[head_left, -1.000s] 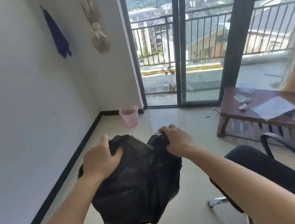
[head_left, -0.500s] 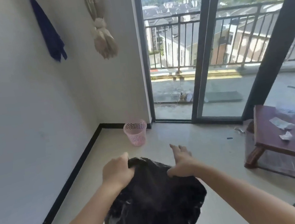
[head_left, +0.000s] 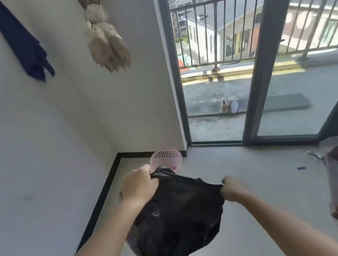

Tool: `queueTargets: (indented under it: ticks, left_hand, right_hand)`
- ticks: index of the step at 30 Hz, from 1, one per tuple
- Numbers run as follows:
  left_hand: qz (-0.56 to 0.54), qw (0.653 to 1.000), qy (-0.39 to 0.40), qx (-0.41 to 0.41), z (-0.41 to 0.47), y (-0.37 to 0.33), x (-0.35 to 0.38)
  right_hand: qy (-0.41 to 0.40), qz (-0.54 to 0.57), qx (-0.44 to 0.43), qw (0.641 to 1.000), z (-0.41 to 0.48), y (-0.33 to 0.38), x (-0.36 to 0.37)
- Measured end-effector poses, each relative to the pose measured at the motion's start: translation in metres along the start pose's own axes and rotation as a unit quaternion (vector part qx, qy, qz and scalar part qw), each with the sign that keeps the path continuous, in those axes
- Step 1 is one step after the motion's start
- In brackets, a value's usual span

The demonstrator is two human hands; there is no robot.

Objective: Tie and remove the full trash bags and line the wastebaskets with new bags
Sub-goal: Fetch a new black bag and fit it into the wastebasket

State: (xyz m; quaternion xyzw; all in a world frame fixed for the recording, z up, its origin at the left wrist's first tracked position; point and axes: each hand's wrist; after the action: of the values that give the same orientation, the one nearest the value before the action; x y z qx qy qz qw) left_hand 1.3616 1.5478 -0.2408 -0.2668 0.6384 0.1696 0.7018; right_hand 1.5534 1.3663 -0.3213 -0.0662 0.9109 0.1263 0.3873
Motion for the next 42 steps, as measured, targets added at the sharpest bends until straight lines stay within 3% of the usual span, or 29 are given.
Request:
queueTargets:
  ticks: [3,6,8,11,13,15,17,22,26,28,32,36,38,42]
  left_hand:
    - [0.004,0.987,0.161,0.028,0.069,0.043,-0.001]
    - [-0.042,0.965,0.256,0.023,0.121,0.082,-0.001]
    - [-0.049,0.970,0.237,0.001,0.152,0.110,0.003]
    - [-0.046,0.984,0.162,-0.053,0.203,0.156,0.018]
    - [-0.047,0.982,0.154,-0.095,0.241,0.186,0.028]
    - [-0.040,0.979,0.164,-0.118,0.279,0.220,0.041]
    - [-0.037,0.975,0.184,-0.122,0.315,0.252,0.050]
    - [-0.120,0.952,0.245,-0.136,0.404,0.299,0.084]
    - [-0.282,0.920,0.193,-0.192,0.462,0.312,0.127]
    - [-0.363,0.896,0.167,-0.193,0.482,0.308,0.146]
    - [-0.456,0.866,0.076,-0.192,0.512,0.297,0.190]
    - [-0.496,0.833,-0.032,-0.243,0.525,0.294,0.253]
    - [-0.475,0.840,-0.073,-0.251,0.524,0.293,0.295]
    - [-0.353,0.894,-0.106,-0.254,0.500,0.303,0.404]
  right_hand:
    - [0.118,0.021,0.049,0.992,0.053,0.056,-0.042]
    - [0.062,0.079,0.035,0.994,0.096,0.120,-0.083]
    - [0.033,0.098,0.004,0.995,0.117,0.165,-0.101]
    - [0.086,0.118,-0.031,0.989,0.147,0.224,-0.119]
    - [0.074,0.006,-0.026,0.997,0.172,0.252,-0.121]
    - [-0.006,-0.120,-0.005,0.993,0.196,0.273,-0.117]
    - [-0.057,-0.160,0.035,0.985,0.219,0.285,-0.114]
    - [-0.012,-0.025,0.141,0.990,0.263,0.330,-0.115]
    - [-0.087,0.210,0.124,0.966,0.300,0.372,-0.116]
    - [-0.103,0.276,0.108,0.950,0.316,0.394,-0.113]
    - [-0.110,0.319,0.061,0.939,0.369,0.427,-0.100]
    - [-0.127,0.334,0.026,0.934,0.437,0.438,-0.069]
    - [-0.144,0.348,0.013,0.926,0.472,0.434,-0.040]
    - [-0.144,0.354,-0.001,0.924,0.536,0.407,0.051]
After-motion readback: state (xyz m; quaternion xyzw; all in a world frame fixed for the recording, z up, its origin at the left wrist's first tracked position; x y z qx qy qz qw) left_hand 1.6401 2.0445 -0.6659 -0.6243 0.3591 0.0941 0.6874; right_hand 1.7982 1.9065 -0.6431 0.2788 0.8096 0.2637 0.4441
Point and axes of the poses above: each hand's wrist, its own z-axis towards the middle knuckle, its own x-axis out of the palm, y = z × x, and after that the axes turned 14 degrees about x, right-handed
